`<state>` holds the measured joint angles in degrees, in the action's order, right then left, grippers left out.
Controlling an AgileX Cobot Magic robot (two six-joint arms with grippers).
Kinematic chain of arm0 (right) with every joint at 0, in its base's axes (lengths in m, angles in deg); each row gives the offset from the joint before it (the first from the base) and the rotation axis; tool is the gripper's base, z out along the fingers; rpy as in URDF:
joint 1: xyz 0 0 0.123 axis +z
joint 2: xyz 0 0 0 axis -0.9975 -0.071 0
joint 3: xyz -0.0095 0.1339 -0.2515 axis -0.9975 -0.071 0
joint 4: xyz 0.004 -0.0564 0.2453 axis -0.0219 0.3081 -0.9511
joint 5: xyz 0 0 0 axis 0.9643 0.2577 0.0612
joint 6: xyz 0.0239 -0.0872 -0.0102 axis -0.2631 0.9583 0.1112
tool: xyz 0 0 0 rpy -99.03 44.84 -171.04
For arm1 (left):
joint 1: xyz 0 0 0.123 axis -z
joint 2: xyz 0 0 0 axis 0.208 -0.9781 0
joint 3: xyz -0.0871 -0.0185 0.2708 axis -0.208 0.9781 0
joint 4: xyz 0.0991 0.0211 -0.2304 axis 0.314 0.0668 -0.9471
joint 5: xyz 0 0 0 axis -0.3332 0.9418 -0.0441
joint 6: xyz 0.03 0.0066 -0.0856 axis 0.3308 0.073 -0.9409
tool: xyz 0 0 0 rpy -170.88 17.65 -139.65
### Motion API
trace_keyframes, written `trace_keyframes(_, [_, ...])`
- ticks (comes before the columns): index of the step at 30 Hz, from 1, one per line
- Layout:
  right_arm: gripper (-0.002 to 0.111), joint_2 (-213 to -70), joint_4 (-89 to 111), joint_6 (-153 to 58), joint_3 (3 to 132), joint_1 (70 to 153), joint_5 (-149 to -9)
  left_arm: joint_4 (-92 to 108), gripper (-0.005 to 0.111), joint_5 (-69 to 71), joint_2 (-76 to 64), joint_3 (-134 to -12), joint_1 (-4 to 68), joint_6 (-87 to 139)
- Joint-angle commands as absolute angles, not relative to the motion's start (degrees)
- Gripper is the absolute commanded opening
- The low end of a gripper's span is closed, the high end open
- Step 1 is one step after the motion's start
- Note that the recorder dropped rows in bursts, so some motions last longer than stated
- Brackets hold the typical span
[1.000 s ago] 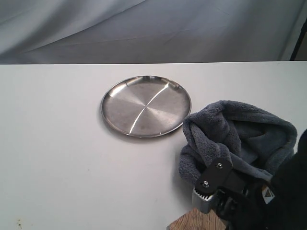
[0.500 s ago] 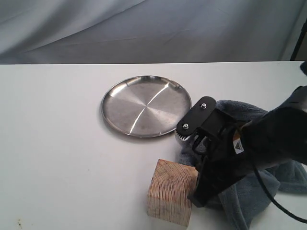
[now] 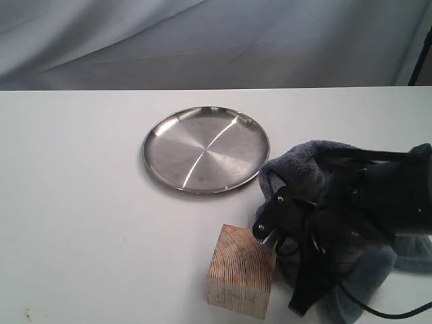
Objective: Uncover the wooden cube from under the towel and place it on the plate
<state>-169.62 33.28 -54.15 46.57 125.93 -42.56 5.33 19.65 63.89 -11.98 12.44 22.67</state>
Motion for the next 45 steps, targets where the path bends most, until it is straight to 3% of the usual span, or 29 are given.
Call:
trace_keyframes(1, [0.000, -174.00, 59.63, -78.16, 46.48, 125.78, -42.47, 5.28, 0.000, 18.99, 64.01, -12.26, 12.31, 22.45])
trace_keyframes(7, [0.000, -174.45, 75.12, -95.17, 46.95, 125.78, -37.43, 5.28, 0.000, 18.99, 64.01, -12.26, 12.31, 22.45])
trace_keyframes(11, [0.000, -171.59, 68.41, -89.76, 47.21, 126.00, -39.08, 5.28, 0.000, 18.99, 64.01, -12.26, 12.31, 22.45])
trace_keyframes(15, [0.000, -159.90, 56.26, -83.13, 47.21, 126.00, -41.82, 5.28, 0.000, 18.99, 64.01, -12.26, 12.31, 22.45])
trace_keyframes(20, [0.003, -146.31, 19.93, -41.73, 47.21, 126.00, -44.34, 5.28, 0.000, 18.99, 64.01, -12.26, 12.31, 22.45])
trace_keyframes(22, [0.024, -144.43, 10.01, -29.98, 47.21, 126.00, -43.77, 5.28, 0.000, 18.99, 64.01, -12.26, 12.31, 22.45])
trace_keyframes(23, [0.049, -143.97, 6.31, -23.18, 47.21, 126.00, -43.55, 5.28, 0.000, 18.99, 64.01, -12.26, 12.31, 22.45])
trace_keyframes(24, [0.066, -143.97, 5.34, -20.68, 47.21, 126.00, -43.55, 5.28, 0.000, 18.99, 64.01, -12.26, 12.31, 22.45])
trace_keyframes(25, [0.096, -144.08, 4.85, -17.67, 47.21, 126.00, -44.04, 5.28, 0.000, 18.99, 64.01, -12.26, 12.31, 22.45])
trace_keyframes(26, [0.105, -144.08, 4.85, -16.55, 47.21, 126.00, -44.18, 5.28, 0.000, 18.99, 64.01, -12.26, 12.31, 22.45])
trace_keyframes(36, [0.105, -144.87, 2.74, -12.28, 47.21, 126.00, -47.87, 5.28, 0.000, 18.99, 64.01, -12.26, 12.31, 22.45])
trace_keyframes(45, [0.105, -155.91, -11.02, 0.66, 47.21, 126.00, -52.74, 5.28, 0.000, 18.99, 64.01, -12.26, 12.31, 22.45])
